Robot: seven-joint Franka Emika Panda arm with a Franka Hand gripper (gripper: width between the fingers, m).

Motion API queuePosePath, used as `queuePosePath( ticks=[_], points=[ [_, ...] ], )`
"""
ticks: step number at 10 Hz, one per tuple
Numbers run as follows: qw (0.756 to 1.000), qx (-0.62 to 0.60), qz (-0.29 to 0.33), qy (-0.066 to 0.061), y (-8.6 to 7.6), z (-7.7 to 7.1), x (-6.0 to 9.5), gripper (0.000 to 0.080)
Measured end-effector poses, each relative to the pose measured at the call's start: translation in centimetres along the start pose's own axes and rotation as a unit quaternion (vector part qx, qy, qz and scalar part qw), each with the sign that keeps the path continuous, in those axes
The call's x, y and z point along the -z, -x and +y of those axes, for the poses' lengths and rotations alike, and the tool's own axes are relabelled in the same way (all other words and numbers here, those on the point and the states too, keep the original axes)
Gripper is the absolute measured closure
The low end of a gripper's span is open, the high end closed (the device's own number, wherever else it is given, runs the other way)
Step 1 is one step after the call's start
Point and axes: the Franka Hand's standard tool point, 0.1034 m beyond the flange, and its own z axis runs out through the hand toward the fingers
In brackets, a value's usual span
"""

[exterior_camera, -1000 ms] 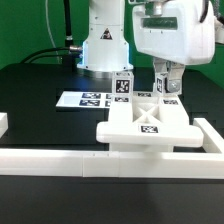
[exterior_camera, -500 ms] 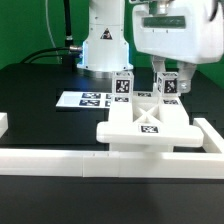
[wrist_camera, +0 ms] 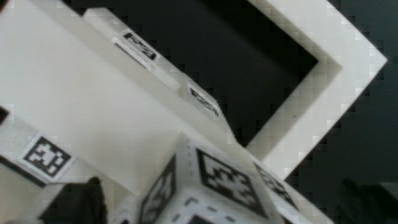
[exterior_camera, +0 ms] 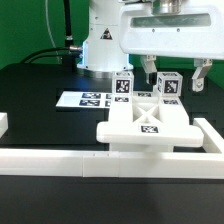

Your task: Assemble chair

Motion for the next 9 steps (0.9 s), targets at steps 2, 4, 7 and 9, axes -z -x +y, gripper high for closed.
queuePosePath(
  ticks=[2,4,7,9],
  points=[
    [0.993,0.122,0.003,0.0,-0.29,0.12,0.1,0.015],
    [0.979,0.204,0.004,0.002,-0.58,0.42,0.07,0.015],
    [0.957,0.291,0.006,0.005,-0.49,0.39,0.04,0.015],
    [0.957,0.29,0.006,0.006,-0.56,0.48,0.01,0.029]
  ],
)
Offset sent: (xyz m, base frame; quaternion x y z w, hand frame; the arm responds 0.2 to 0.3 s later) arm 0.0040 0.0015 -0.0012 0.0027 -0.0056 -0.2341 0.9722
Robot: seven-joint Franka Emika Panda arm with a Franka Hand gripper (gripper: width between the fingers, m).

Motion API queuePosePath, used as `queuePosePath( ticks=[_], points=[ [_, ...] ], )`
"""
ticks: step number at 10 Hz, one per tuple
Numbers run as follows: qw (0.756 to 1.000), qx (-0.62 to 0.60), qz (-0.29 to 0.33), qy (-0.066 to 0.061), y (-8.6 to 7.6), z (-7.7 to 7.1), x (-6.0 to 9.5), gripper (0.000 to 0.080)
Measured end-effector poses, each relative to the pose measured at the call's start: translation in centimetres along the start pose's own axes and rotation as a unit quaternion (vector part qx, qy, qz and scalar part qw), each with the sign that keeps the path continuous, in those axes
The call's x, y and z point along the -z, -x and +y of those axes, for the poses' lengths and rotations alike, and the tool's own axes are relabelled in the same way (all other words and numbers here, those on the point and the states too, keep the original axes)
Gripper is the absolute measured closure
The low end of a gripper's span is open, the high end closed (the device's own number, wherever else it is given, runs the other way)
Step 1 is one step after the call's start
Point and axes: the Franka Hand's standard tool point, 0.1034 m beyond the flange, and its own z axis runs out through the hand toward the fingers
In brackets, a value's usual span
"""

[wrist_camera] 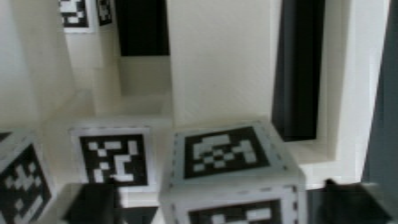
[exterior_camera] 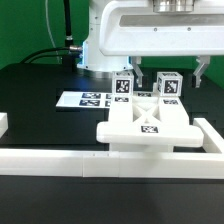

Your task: Assemble chair

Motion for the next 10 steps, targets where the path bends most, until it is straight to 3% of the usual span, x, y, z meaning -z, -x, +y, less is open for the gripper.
queuePosePath(
  ticks=[1,2,5,8,10],
  points=[
    [1.0,0.0,0.0,0.0,0.0,0.0,0.0,0.0428],
    [1.0,-0.006,0.0,0.0,0.0,0.0,-0.01,0.0517],
    [0.998,-0.06,0.0,-0.002,0.04,-0.07,-0.04,0.0517],
    [0.975,-0.223,0.01,-0.008,-0.13,-0.45,-0.08,0.0517],
    [0.965,-0.262,0.01,-0.008,-0.13,-0.45,-0.08,0.0515]
  ],
)
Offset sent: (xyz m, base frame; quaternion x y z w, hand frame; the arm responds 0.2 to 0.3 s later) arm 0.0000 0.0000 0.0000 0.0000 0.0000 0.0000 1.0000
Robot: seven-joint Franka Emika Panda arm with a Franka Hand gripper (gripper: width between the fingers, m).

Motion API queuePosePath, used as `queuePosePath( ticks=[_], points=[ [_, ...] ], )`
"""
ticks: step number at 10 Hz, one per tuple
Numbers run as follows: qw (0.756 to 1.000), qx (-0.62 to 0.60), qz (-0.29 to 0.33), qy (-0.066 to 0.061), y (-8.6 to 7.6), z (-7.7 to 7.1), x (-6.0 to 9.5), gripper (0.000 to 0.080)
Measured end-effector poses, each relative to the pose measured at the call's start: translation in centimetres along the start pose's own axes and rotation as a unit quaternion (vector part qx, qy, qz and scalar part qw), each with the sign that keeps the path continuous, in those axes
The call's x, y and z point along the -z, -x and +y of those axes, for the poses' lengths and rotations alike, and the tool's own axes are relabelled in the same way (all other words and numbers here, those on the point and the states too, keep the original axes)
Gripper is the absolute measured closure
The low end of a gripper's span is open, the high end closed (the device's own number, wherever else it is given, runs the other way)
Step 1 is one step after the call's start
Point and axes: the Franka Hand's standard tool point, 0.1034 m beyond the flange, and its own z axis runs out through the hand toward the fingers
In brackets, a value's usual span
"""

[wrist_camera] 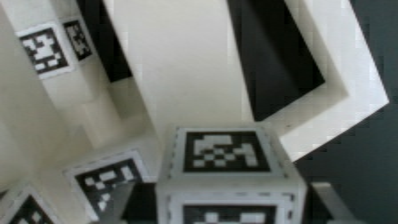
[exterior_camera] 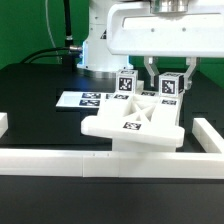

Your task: Assemble chair

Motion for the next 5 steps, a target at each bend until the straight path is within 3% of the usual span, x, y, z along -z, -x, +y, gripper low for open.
queuePosePath(
  ticks=[3,5],
  points=[
    [0.995,-0.104,-0.001,-0.001,0.02,-0.01,-0.02,0.0515],
    [0.976,-0.219,-0.004,-0.004,0.38,-0.18,-0.11,0.0515]
  ],
)
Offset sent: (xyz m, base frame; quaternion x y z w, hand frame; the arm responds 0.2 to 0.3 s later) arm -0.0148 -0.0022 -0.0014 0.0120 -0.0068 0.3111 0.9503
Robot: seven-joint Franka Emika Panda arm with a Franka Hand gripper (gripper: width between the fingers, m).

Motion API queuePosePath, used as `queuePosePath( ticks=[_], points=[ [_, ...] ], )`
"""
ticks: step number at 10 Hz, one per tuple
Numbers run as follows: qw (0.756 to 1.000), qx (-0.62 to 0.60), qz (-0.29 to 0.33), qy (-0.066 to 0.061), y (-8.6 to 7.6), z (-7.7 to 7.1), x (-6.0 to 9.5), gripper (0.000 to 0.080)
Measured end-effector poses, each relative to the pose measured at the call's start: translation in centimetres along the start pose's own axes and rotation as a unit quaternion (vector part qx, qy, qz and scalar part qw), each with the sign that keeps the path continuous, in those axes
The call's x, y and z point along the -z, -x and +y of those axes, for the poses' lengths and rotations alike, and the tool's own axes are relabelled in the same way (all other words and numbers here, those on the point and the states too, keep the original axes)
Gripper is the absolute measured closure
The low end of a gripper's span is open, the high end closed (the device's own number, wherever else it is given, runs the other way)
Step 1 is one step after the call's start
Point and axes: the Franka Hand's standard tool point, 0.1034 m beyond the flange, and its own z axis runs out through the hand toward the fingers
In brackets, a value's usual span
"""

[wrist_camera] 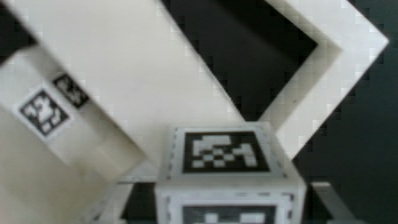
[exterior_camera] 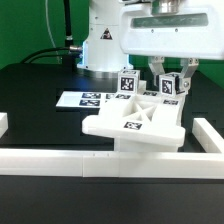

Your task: Assemble chair

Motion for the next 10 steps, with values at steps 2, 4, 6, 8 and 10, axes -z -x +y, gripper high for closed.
queuePosePath(
  ticks=[2,4,6,8,10],
  points=[
    [0.994,-0.11,-0.004,0.001,0.44,0.01,-0.33,0.0515],
    [0.982,-0.186,-0.004,0.005,0.83,0.05,-0.86,0.0526],
    [0.979,-0.202,-0.004,0.005,0.86,0.04,-0.88,0.0446],
    [0.984,-0.176,-0.004,0.005,0.83,-0.01,-0.8,0.0298],
    [0.993,-0.12,-0.003,0.001,0.64,-0.36,-0.42,0.0184]
  ],
)
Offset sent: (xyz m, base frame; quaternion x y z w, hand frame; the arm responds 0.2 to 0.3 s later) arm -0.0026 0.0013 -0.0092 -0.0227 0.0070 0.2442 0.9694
